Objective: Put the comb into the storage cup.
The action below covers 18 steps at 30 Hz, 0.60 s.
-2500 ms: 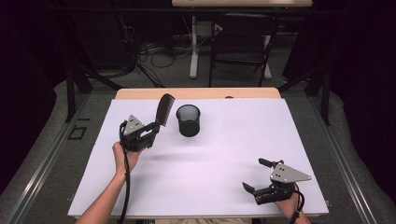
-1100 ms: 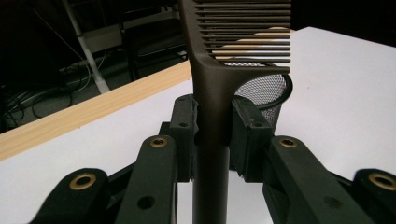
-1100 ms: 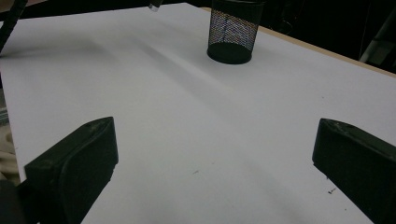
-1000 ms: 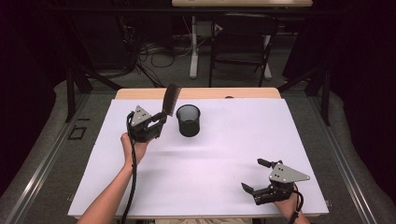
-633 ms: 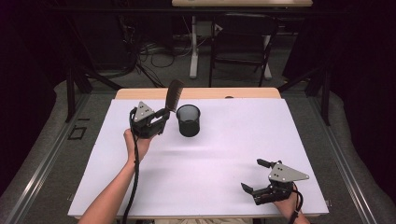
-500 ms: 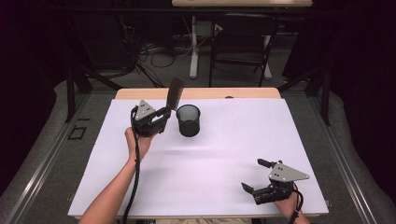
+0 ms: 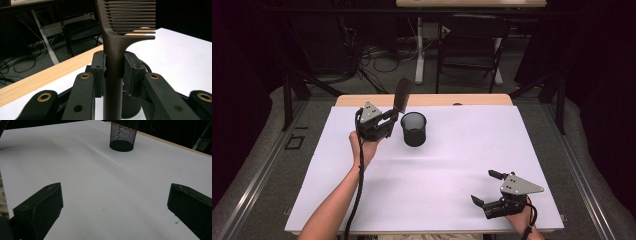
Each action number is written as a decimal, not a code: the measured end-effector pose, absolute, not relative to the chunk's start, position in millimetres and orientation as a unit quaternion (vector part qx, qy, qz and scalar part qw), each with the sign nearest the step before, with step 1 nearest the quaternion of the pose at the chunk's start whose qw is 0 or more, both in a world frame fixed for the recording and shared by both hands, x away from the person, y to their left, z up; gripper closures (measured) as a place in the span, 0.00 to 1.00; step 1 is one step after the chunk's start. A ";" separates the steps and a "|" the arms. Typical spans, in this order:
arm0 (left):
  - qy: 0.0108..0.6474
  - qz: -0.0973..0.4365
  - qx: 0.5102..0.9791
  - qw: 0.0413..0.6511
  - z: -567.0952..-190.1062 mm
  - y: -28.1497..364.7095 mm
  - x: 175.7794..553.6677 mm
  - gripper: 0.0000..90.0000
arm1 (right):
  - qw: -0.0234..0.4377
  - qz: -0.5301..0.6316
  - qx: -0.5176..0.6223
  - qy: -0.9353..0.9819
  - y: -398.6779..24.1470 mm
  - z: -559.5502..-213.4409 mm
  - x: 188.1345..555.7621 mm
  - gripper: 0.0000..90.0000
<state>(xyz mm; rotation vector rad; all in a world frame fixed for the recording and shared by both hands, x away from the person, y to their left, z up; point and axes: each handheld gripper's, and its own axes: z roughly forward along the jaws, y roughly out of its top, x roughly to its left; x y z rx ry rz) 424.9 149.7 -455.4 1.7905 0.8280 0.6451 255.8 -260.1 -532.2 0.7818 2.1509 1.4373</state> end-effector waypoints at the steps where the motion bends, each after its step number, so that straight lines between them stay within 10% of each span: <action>1: 0.344 0.265 0.742 0.510 -454.3 149.1 425.8 0.80 | 0.218 0.519 0.283 0.776 -260.0 -532.2 255.8 0.00; 18: 0.341 0.261 0.742 0.514 -445.1 144.5 432.8 0.80 | 0.217 0.516 0.287 0.778 -260.8 -532.3 256.7 0.00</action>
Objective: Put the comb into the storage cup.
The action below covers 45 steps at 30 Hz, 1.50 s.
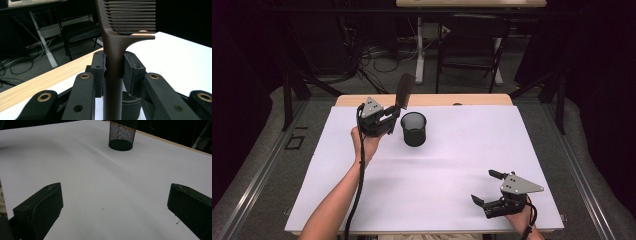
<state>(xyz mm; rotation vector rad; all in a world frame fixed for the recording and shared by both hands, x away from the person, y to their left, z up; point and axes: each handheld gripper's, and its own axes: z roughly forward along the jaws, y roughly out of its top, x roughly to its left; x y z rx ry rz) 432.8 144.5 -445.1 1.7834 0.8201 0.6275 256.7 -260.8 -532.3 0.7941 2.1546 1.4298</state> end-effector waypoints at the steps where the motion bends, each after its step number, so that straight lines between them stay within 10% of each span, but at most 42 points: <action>1: 0.341 0.262 0.741 0.515 -444.4 144.3 432.9 0.80 | 0.217 0.515 0.286 0.778 -260.9 -532.2 256.7 0.00; 45: 0.338 0.271 0.722 0.540 -423.9 125.9 450.8 0.80 | 0.215 0.516 0.288 0.778 -260.7 -532.3 256.7 0.00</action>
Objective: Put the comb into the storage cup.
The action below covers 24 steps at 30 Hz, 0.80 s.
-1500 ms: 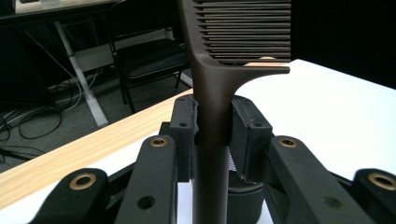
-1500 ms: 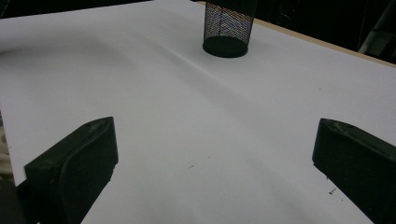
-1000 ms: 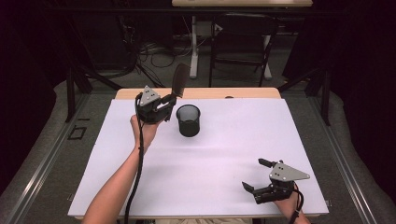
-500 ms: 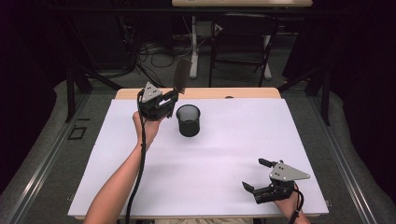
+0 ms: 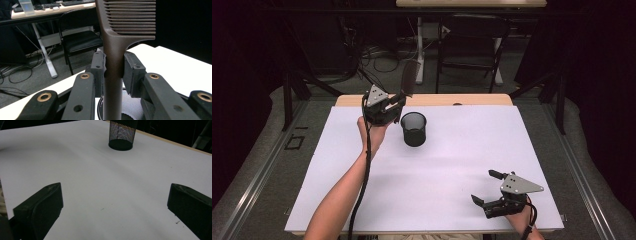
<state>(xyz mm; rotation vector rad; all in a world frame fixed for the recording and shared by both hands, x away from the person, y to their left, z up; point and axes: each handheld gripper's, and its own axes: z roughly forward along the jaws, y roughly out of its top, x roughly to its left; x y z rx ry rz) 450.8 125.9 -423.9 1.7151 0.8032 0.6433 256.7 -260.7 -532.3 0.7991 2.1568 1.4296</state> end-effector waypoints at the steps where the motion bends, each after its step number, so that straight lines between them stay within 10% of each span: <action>1: 0.338 0.271 0.721 0.542 -423.6 124.7 451.2 0.80 | 0.215 0.516 0.288 0.778 -260.7 -532.3 256.6 0.00; 24: 0.334 0.260 0.711 0.561 -425.1 115.0 458.1 0.80 | 0.213 0.516 0.290 0.777 -260.4 -532.3 256.5 0.00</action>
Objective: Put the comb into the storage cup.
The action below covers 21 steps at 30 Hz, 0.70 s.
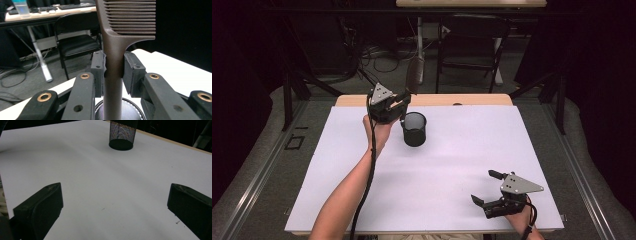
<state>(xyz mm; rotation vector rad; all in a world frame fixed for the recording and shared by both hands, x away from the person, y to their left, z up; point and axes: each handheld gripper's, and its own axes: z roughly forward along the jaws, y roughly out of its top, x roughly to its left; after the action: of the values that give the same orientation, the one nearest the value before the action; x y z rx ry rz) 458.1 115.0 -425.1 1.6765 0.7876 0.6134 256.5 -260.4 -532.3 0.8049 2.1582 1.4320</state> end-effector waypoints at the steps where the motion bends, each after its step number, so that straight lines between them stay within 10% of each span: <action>1: 0.335 0.258 0.710 0.563 -425.3 114.8 458.5 0.80 | 0.213 0.516 0.289 0.778 -260.4 -532.2 256.3 0.00; 21: 0.336 0.231 0.705 0.581 -437.0 113.7 468.9 0.80 | 0.212 0.514 0.286 0.780 -260.6 -532.3 256.4 0.00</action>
<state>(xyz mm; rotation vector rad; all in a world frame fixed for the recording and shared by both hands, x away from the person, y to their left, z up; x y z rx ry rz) 468.9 113.7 -437.0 1.6463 0.7863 0.5389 256.4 -260.6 -532.3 0.7949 2.1670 1.4278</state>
